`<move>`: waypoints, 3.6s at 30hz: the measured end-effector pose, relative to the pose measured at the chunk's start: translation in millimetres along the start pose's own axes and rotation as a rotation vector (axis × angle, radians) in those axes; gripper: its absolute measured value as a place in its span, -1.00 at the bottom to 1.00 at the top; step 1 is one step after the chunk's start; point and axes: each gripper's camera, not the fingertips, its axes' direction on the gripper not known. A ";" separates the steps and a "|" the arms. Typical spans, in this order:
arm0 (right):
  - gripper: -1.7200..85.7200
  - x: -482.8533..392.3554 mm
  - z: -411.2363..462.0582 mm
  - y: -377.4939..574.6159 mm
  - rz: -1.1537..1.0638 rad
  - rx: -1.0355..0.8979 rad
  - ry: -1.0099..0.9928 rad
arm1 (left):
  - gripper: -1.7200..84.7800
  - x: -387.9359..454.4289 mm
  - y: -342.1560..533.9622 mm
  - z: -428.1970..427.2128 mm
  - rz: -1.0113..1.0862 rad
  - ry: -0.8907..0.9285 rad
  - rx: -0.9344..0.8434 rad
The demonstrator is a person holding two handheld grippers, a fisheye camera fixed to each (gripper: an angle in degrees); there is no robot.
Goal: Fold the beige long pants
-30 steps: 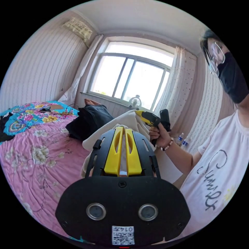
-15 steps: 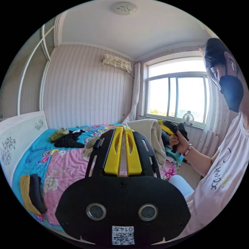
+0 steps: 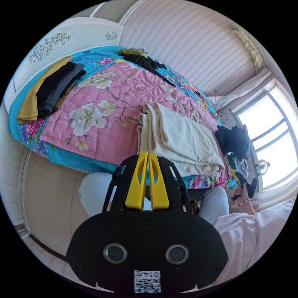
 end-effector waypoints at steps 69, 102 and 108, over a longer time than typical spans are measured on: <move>-0.80 -40.0 111.3 -99.1 -0.248 0.120 0.159 | -0.69 -284.1 57.1 -345.3 -0.271 -0.063 0.306; -0.88 -470.7 525.3 -60.1 -1.037 -0.670 -0.286 | -0.98 -193.9 84.5 -366.9 0.275 0.279 0.420; -0.88 -503.0 395.8 -194.9 -1.009 -0.229 -0.293 | -0.98 -148.0 38.5 -418.8 0.499 0.318 0.791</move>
